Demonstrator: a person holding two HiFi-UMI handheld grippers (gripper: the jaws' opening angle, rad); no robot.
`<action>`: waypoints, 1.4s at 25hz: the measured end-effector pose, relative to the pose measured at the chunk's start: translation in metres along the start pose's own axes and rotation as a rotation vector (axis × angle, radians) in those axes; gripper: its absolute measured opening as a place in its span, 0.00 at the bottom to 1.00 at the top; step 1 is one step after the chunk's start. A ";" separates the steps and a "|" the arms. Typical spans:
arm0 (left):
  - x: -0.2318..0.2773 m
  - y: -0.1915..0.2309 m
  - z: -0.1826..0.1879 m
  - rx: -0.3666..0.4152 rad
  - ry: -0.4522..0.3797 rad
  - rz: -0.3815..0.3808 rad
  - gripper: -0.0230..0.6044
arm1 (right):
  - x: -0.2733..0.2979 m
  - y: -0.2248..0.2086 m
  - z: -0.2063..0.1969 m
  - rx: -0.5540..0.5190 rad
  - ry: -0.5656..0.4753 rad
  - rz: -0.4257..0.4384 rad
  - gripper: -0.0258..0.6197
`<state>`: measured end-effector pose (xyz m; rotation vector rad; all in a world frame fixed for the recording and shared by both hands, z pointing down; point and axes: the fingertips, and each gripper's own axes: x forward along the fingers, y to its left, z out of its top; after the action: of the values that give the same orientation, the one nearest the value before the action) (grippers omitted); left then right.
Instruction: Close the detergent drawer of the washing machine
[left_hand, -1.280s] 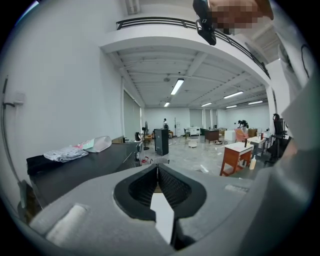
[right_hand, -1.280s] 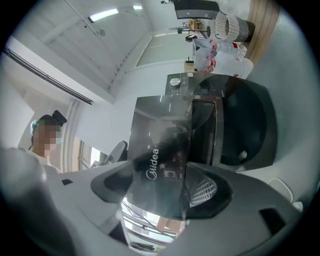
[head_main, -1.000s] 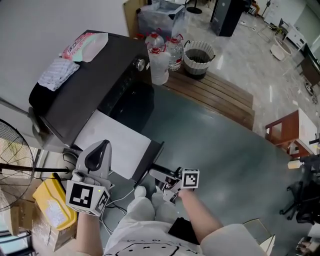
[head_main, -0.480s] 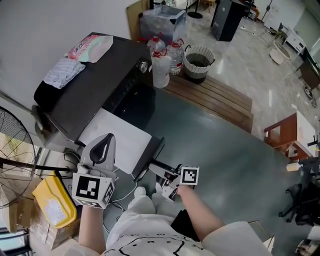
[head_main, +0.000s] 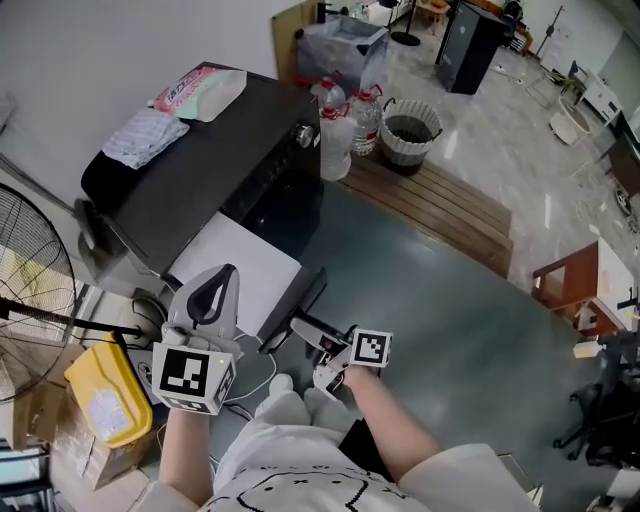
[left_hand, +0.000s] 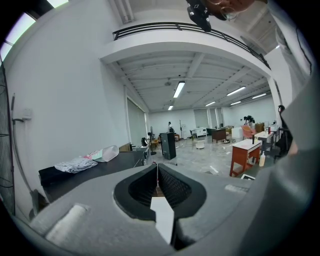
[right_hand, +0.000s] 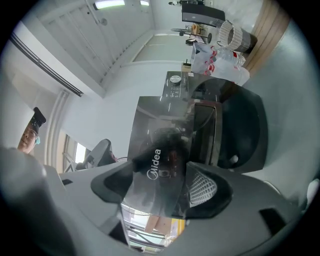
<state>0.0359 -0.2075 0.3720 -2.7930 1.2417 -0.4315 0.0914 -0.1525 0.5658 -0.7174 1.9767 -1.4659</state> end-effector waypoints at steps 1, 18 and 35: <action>-0.001 0.001 0.000 0.000 0.000 0.003 0.07 | 0.001 -0.001 0.000 0.002 -0.002 -0.005 0.53; -0.006 0.032 0.000 -0.012 0.011 0.129 0.07 | 0.046 -0.010 0.000 0.026 0.104 -0.048 0.53; -0.012 0.058 -0.009 -0.030 0.026 0.245 0.07 | 0.078 -0.017 0.000 0.031 0.137 -0.076 0.53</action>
<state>-0.0161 -0.2373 0.3687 -2.6184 1.5834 -0.4362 0.0383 -0.2120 0.5720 -0.7025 2.0428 -1.6261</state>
